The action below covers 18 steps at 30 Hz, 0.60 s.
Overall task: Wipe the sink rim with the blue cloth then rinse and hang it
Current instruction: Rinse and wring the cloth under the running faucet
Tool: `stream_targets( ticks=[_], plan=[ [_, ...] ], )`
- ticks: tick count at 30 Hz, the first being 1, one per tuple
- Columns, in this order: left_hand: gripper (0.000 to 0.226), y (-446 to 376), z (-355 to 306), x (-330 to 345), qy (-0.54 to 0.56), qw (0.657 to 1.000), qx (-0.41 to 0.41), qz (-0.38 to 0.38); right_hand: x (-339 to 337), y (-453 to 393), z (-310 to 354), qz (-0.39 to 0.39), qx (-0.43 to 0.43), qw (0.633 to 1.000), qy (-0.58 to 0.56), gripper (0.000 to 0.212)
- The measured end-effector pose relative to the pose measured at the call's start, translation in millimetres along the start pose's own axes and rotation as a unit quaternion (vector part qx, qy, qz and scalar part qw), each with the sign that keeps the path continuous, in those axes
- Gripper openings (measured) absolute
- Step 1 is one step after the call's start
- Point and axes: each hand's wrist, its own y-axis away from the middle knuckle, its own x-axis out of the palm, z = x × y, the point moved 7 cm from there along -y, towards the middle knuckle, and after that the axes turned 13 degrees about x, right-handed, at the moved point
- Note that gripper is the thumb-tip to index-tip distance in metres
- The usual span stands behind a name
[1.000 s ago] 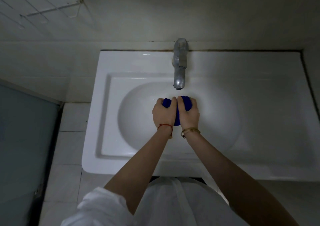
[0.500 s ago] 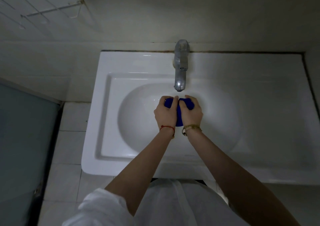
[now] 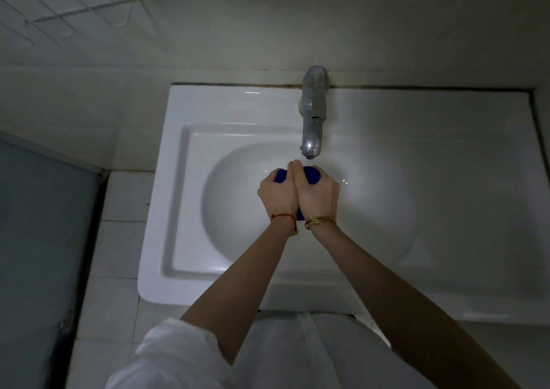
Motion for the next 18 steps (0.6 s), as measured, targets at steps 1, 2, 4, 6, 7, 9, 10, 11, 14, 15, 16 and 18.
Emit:
stream_targets(
  ticks=[1, 2, 4, 6, 7, 9, 10, 11, 14, 15, 16, 18],
  plan=[
    [0.059, -2.1, 0.8, 0.5, -0.001, 1.0, 0.0, 0.0, -0.2, -1.8, 1.2, -0.003, -0.008, 1.0, -0.013, 0.043],
    [0.058, -3.9, 1.1, 0.9, -0.004, 1.0, 0.002, 0.0, -0.6, -3.8, 1.8, -0.006, -0.014, 1.0, -0.024, 0.042],
    [0.056, -6.5, -0.1, 1.4, -0.01, 1.0, 0.005, -0.001, -1.5, -7.1, 0.8, -0.008, -0.02, 0.999, -0.046, 0.041],
    [0.054, -8.0, -0.1, 2.6, -0.014, 1.0, 0.002, 0.001, -1.9, -9.4, -0.6, -0.006, -0.025, 0.998, -0.063, 0.041],
    [0.053, -8.3, 0.3, 3.1, -0.017, 1.0, -0.002, 0.003, -1.6, -10.4, -1.5, -0.002, -0.025, 0.998, -0.066, 0.041],
    [0.052, -8.4, 2.0, 2.9, -0.023, 1.0, -0.012, 0.002, -0.4, -12.3, -2.8, 0.007, -0.027, 0.998, -0.061, 0.042],
    [0.051, -8.3, 3.5, 2.2, -0.027, 0.999, -0.018, -0.001, 0.5, -13.0, -3.2, 0.012, -0.029, 0.998, -0.056, 0.043],
    [0.051, -7.9, 5.3, 1.3, -0.032, 0.999, -0.024, -0.002, 1.3, -13.7, -3.9, 0.017, -0.032, 0.998, -0.05, 0.044],
    [0.05, -5.6, 10.2, -0.1, -0.045, 0.999, -0.03, -0.003, 2.0, -14.0, -6.6, 0.028, -0.04, 0.998, -0.035, 0.046],
    [0.05, -4.4, 11.3, -0.4, -0.05, 0.998, -0.026, 0.0, 2.1, -13.6, -8.1, 0.028, -0.044, 0.998, -0.03, 0.046],
    [0.05, -3.1, 12.4, -0.3, -0.053, 0.998, -0.022, 0.003, 1.6, -13.0, -9.8, 0.026, -0.048, 0.998, -0.022, 0.046],
    [0.049, -0.8, 14.3, -0.1, -0.058, 0.998, -0.015, 0.015, 0.7, -11.3, -15.1, 0.027, -0.042, 0.999, -0.008, 0.045]
  ],
)
